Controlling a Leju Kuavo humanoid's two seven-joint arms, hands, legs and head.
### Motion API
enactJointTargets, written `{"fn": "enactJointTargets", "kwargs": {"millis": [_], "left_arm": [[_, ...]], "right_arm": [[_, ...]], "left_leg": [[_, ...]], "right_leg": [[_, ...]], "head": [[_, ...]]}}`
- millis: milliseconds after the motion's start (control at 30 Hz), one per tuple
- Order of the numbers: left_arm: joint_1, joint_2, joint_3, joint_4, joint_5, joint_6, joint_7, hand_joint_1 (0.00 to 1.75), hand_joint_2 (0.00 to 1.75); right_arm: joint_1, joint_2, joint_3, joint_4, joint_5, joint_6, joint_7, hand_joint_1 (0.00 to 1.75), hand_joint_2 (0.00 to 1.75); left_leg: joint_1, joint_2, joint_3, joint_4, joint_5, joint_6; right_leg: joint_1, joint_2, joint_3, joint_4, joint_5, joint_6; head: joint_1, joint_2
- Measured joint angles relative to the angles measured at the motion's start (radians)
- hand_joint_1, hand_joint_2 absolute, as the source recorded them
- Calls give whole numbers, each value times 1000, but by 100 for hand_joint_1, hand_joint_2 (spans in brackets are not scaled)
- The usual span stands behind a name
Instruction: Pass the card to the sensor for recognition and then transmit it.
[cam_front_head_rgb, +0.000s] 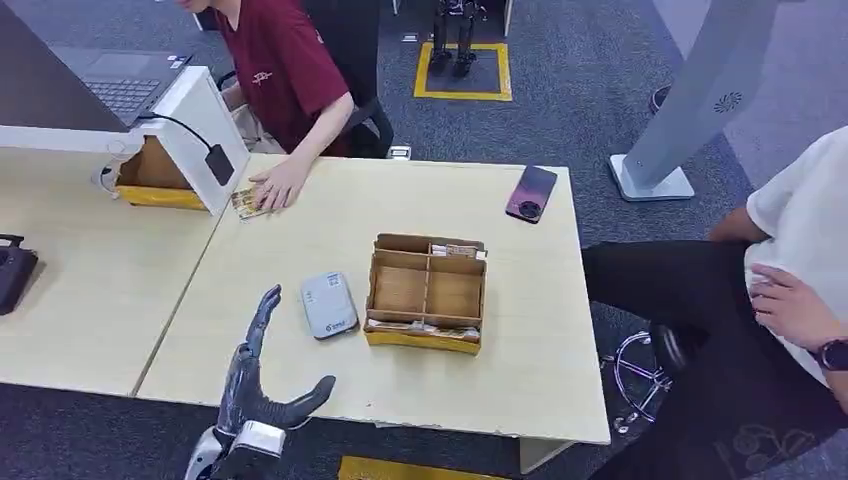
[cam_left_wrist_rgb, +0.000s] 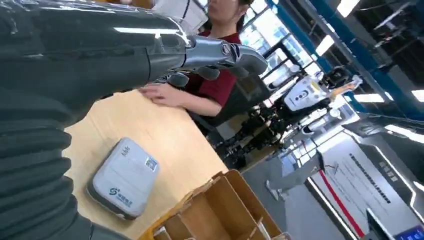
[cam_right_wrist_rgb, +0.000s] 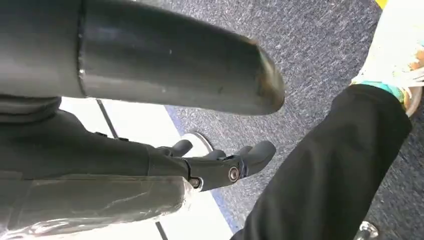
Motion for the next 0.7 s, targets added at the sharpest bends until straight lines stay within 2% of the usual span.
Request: {"fn": "enactJointTargets", "kwargs": {"millis": [33, 67, 133, 233, 267, 333, 400, 433, 533, 567, 700], "left_arm": [[4, 11, -25, 0, -54, 35, 18, 0, 175], [11, 20, -49, 0, -156, 67, 36, 0, 175], [29, 24, -54, 3, -361, 81, 40, 0, 175], [36, -6, -33, 27, -665, 83, 20, 0, 175], [35, -17, -19, 39, -763, 83, 33, 0, 175], [26, -40, -1, 63, -887, 83, 82, 0, 175], [3, -57, 1, 98, -965, 84, 194, 0, 175], [-13, -64, -1, 121, -1003, 84, 274, 0, 175], [-72, -67, -35, 185, -1036, 84, 467, 0, 175], [-92, -69, -51, 213, -1029, 84, 504, 0, 175], [-135, -94, -56, 292, -1021, 84, 521, 0, 175]], "right_arm": [[0, -1, -1, 0, 3, 0, 0, 0, 0], [0, -2, -2, 0, 5, 2, 0, 0, 0], [0, -3, -2, 0, 13, 4, 3, 0, 0], [-1, -4, -2, 0, 24, 13, 4, 0, 0], [-3, -4, -2, 0, 26, 18, 9, 0, 0], [-5, -4, -2, 0, 31, 20, 12, 0, 0], [-7, -4, -2, 0, 32, 21, 15, 0, 0], [-8, -4, -2, 0, 33, 23, 18, 0, 0], [-13, -4, -1, 0, 34, 32, 21, 0, 0], [-15, -4, -1, 0, 34, 35, 24, 0, 0], [-19, -4, 0, 0, 35, 37, 28, 0, 0]], "left_leg": [[0, 0, 0, 0, 0, 0], [0, 0, 0, 0, 0, 0], [0, 0, 0, 0, 0, 0], [0, -1, 0, 0, 0, 0], [0, 0, 0, 0, 0, 0], [0, 0, 0, 0, 0, 0], [-1, -1, 0, 0, 0, 1], [0, -1, 0, 0, 1, 1], [0, -1, 0, 0, 2, 1], [0, -2, 0, 0, 2, 1], [0, -1, 0, 0, 2, 1]], "right_leg": [[0, 0, 0, 0, 0, 0], [0, 0, 0, 0, 0, 0], [0, 0, 0, 0, 0, 0], [0, 0, 0, 0, 0, 0], [0, 0, 0, 0, 0, 0], [0, 0, 0, 0, 0, 0], [0, -1, 0, 0, 0, 0], [0, -1, 0, 0, 1, 1], [-1, -1, 0, 0, 1, 1], [-1, -1, 0, 0, 2, 0], [-1, -1, 0, 0, 2, 0]], "head": [[0, 0], [0, 0], [0, 0], [0, 0], [0, 0], [0, 0], [0, 0], [0, 0], [0, 0], [0, 0], [0, 0]]}}
